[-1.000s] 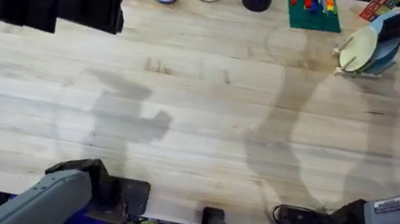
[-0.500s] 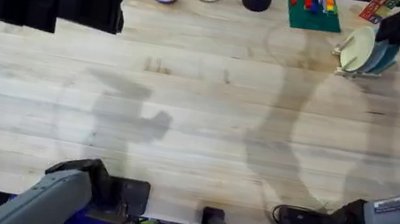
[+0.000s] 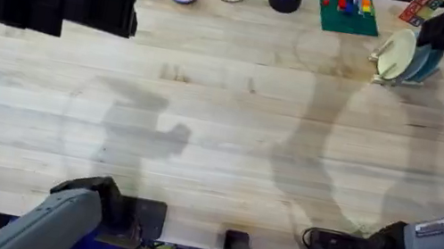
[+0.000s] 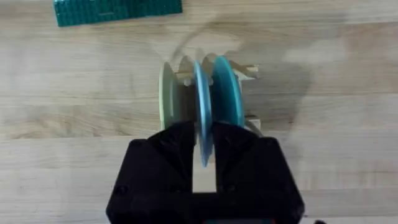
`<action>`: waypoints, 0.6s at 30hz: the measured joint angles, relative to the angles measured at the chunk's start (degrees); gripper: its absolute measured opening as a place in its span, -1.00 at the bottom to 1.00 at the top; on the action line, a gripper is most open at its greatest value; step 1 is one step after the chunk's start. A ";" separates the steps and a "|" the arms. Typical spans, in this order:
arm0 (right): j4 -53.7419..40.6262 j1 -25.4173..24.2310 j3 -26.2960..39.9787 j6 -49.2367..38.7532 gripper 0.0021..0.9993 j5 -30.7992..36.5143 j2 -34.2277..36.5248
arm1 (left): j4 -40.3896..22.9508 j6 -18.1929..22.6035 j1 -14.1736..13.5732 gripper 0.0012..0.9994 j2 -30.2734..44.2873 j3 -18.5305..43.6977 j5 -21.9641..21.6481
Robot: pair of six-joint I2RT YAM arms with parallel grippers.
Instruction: Pick up the plates from the table one by one and place each into a slot on the dish rack.
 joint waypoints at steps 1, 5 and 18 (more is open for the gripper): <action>-0.30 0.00 0.00 0.00 -0.60 0.02 -0.18 | 0.00 0.00 0.00 0.99 0.00 0.00 0.00; -2.54 0.00 0.00 0.02 -0.57 0.03 -2.77 | 0.00 0.01 0.00 0.99 0.00 0.00 0.00; -11.60 0.00 0.02 0.05 -0.45 0.02 -16.94 | 0.00 0.00 0.00 0.99 0.00 0.01 0.00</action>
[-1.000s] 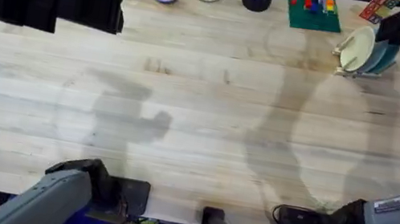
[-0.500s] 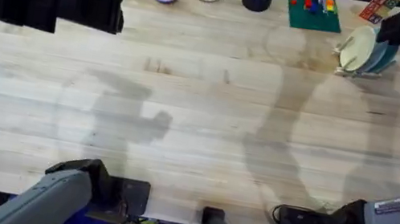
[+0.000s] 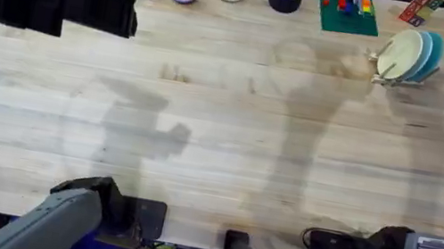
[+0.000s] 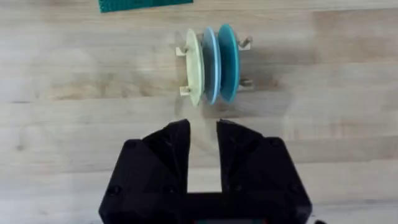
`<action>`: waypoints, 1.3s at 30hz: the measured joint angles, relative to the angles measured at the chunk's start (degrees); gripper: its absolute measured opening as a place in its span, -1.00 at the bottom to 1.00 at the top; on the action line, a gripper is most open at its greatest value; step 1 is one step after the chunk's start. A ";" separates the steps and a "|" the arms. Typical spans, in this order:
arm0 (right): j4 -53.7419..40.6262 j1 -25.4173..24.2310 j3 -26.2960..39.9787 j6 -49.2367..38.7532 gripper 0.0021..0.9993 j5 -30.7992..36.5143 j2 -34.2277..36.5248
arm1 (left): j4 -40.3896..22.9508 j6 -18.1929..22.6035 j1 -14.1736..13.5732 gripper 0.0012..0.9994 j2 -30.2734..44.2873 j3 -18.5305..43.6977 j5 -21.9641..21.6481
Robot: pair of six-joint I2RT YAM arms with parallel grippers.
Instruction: Pick up the plates from the table one by one and place each into a slot on the dish rack.
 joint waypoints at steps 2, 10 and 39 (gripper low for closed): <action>-0.86 0.00 0.00 0.12 -0.39 0.00 -1.76 | 0.00 0.00 0.00 0.99 0.00 -0.01 0.00; -5.26 0.00 0.00 0.16 0.31 0.00 -8.68 | 0.00 0.00 0.00 0.99 0.00 -0.01 0.00; -20.15 0.00 0.00 4.44 0.99 -0.20 -28.13 | 0.00 0.00 0.00 0.99 0.00 -0.01 0.00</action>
